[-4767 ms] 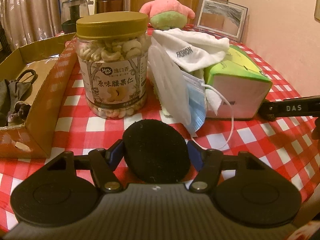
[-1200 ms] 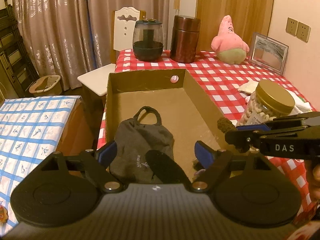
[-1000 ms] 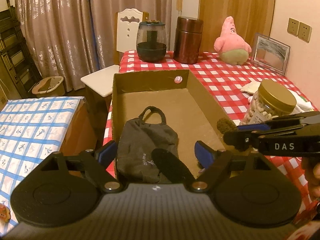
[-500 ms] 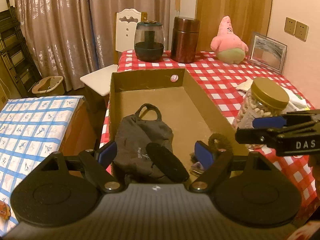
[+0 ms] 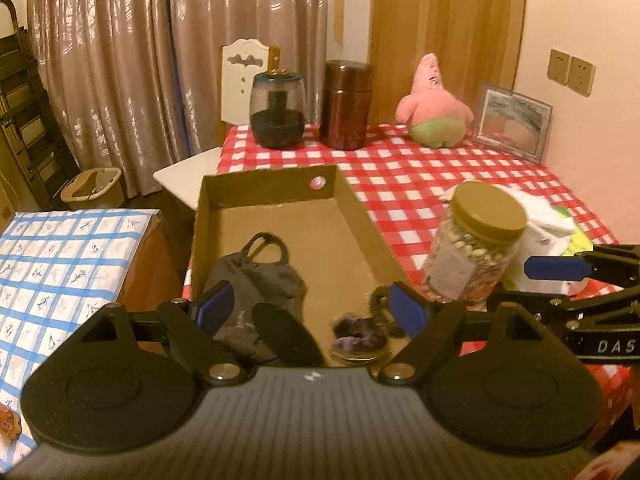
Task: Organize soft objects
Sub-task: 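Move the right tool to the white cloth on the tissue box and grasp it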
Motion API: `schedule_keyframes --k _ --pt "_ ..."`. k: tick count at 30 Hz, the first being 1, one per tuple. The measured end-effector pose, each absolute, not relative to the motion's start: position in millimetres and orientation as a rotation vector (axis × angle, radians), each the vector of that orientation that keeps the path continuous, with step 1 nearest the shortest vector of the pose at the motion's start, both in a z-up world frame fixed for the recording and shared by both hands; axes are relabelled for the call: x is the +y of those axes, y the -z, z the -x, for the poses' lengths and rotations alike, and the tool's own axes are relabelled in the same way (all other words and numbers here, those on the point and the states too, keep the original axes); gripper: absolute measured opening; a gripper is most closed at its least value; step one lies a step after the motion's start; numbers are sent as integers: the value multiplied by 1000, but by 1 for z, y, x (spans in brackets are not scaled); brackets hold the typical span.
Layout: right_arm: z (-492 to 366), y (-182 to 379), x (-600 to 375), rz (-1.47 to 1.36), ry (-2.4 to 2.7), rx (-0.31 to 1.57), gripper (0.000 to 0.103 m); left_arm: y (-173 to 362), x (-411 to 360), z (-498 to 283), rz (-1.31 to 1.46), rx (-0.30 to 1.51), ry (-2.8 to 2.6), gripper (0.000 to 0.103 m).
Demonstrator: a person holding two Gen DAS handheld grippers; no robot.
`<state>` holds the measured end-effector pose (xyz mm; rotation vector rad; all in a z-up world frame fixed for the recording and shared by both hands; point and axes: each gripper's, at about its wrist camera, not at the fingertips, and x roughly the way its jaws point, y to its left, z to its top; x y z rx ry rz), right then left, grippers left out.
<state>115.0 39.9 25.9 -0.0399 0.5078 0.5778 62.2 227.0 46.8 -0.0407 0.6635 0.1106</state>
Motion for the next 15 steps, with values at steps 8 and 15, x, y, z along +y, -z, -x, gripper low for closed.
schedule_keyframes --k 8,15 --pt "-88 -36 -7 49 -488 466 64 -63 188 -54 50 632 -50 83" --pt "-74 -36 -62 10 -383 467 64 -66 149 -54 62 620 14 83"
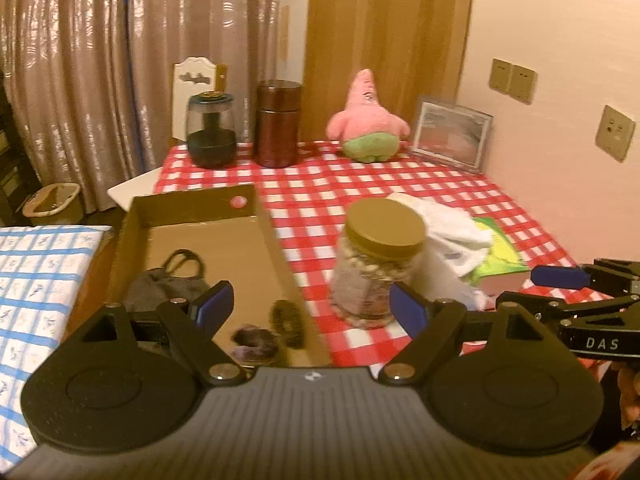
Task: Organize soft objects
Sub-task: 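Move the right tool to the white cloth on the tissue box and grasp it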
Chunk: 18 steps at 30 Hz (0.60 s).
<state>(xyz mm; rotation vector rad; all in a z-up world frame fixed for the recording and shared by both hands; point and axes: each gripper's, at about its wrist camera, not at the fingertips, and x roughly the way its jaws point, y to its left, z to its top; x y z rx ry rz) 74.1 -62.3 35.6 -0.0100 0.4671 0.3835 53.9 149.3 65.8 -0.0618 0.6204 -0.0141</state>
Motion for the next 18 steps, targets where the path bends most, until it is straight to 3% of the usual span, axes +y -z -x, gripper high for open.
schedule_keyframes --k 18 --pt "-86 -35 -138 55 -299 457 64 -41 74 -80 57 668 120 83"
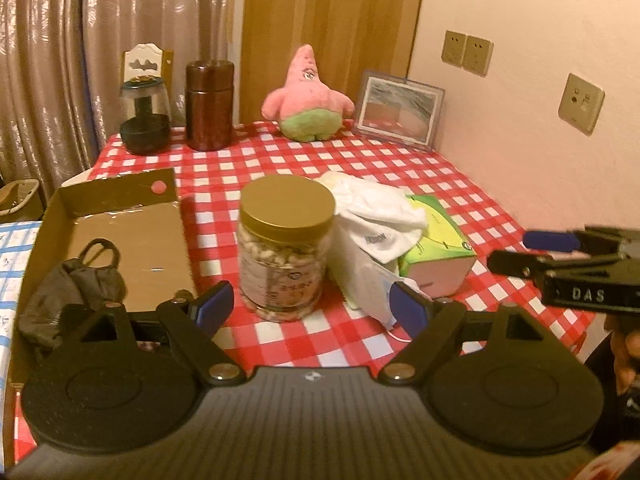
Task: Organize soft objects
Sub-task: 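Move the right tool to the white cloth on the tissue box and grasp it, then lift the white cloth with the right tool while the left tool grasps the white mesh bag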
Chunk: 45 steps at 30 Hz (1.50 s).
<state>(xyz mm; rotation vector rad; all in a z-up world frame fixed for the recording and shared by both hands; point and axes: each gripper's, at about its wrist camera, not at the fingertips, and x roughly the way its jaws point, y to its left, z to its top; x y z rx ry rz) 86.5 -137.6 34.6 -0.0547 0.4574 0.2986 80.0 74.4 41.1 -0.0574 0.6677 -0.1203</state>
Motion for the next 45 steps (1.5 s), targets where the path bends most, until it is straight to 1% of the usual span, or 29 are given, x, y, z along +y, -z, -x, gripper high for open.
schedule_keyframes --k 15,16,17,19,20,27,34,36,37,38,39,40,41,42,43,44,45 --pt "-164 -12 -112 347 -434 468 65 -2 58 -120 -21 717 144 83" --pt "-169 -9 -109 374 -446 467 66 1 58 -122 -28 717 143 83" --pt "-173 -6 -106 396 -455 465 69 3 58 -124 -36 716 140 83" --pt "-181 -1 -101 430 -471 459 73 7 59 -128 -53 712 135 83" --pt "-186 1 -99 444 -479 458 74 9 59 -130 -58 712 134 83" --pt "-220 17 -87 509 -502 477 74 21 65 -135 -56 711 141 83" --pt "-237 24 -85 499 -530 496 73 25 64 -138 -42 706 165 83" --pt "-236 24 -85 496 -535 494 63 25 65 -138 -37 705 164 83" --pt "-235 25 -84 500 -535 494 52 25 65 -138 -36 705 163 83" --pt "-234 25 -85 502 -535 491 48 25 65 -138 -35 704 162 83" --pt "-232 25 -85 502 -537 489 47 25 65 -138 -34 703 161 83" --pt "-232 25 -85 502 -536 490 42 25 65 -138 -33 703 161 83" --pt "-231 25 -85 499 -534 489 34 25 65 -137 -32 704 161 83" --pt "-230 24 -85 492 -537 488 30 25 65 -137 -29 703 163 83" --pt "-229 23 -86 487 -540 488 23 25 65 -136 -28 703 165 83" --pt "-227 22 -86 486 -543 483 19 25 65 -136 -28 704 164 83" --pt "-224 21 -86 484 -545 474 17 25 64 -136 -28 705 164 83"
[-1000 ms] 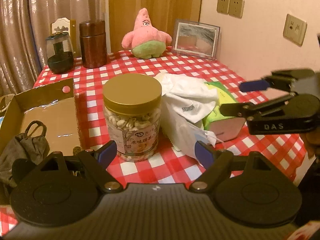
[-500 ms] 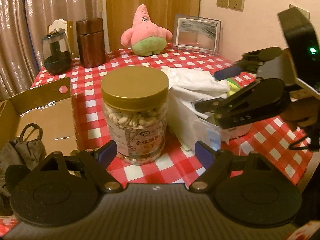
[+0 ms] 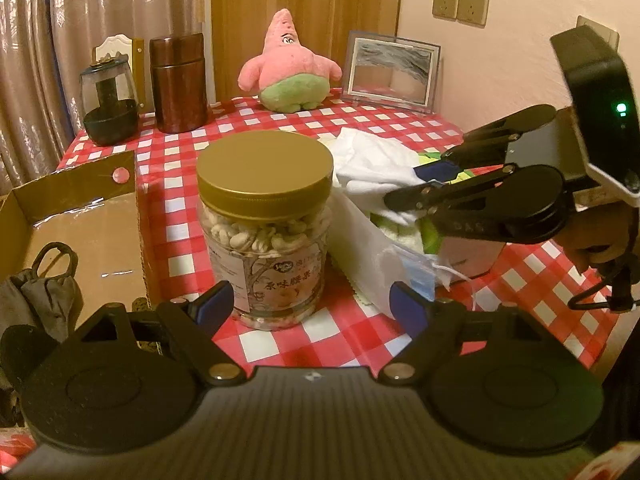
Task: Organize soft objects
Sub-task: 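Lift the white cloth with the right tool while the left tool grasps the white mesh bag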
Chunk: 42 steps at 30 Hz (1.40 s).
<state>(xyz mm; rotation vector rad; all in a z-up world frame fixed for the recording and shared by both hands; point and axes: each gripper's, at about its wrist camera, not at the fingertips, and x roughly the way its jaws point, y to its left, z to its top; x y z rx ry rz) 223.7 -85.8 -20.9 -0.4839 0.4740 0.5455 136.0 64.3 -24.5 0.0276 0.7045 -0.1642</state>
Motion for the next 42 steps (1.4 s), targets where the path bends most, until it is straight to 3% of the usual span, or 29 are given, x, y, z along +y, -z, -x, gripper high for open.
schedule_keyframes --k 16,26,33,39,42 --pt "-187 -32 -143 173 -427 389 12 13 56 -129 7 678 182 83" --pt "-180 -25 -177 66 -337 431 12 14 40 -130 29 677 192 82" --pt "-178 -11 -183 22 -314 435 12 23 31 -144 47 692 160 65" --pt "-180 -6 -184 24 -312 430 12 32 24 -159 40 710 131 41" --pt "-180 -5 -183 25 -312 431 12 37 19 -165 19 719 102 36"
